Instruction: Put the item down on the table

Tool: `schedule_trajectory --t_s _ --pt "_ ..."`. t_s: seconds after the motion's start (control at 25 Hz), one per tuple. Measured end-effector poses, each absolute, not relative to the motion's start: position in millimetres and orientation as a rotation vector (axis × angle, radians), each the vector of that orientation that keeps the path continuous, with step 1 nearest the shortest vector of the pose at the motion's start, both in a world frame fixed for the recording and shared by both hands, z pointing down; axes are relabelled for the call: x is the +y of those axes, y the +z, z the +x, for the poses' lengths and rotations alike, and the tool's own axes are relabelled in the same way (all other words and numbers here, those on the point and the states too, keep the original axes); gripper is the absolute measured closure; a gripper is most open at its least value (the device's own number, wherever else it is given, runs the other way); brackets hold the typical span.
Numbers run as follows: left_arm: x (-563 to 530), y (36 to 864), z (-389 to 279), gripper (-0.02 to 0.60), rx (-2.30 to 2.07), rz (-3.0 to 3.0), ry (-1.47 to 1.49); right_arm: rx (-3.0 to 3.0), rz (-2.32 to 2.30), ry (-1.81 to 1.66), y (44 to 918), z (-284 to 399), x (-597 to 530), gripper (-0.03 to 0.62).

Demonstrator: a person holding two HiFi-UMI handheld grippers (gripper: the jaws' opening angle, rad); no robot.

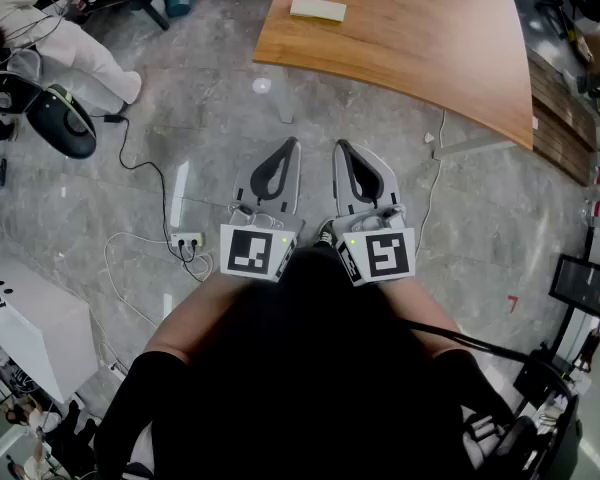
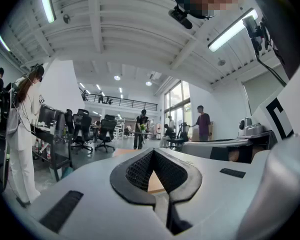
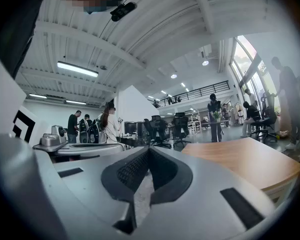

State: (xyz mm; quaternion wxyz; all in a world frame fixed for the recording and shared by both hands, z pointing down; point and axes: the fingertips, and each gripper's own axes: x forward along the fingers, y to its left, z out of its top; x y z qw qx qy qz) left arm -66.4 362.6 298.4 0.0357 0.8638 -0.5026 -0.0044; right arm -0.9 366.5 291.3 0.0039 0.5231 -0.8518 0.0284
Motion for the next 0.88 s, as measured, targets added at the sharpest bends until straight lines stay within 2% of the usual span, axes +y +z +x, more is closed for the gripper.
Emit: schedule_trajectory --t_s 0.88 --pt "360 305 -57 0.578 -1.550 2.673 0.011 -2.675 1.642 0.115 295 12 366 0.582"
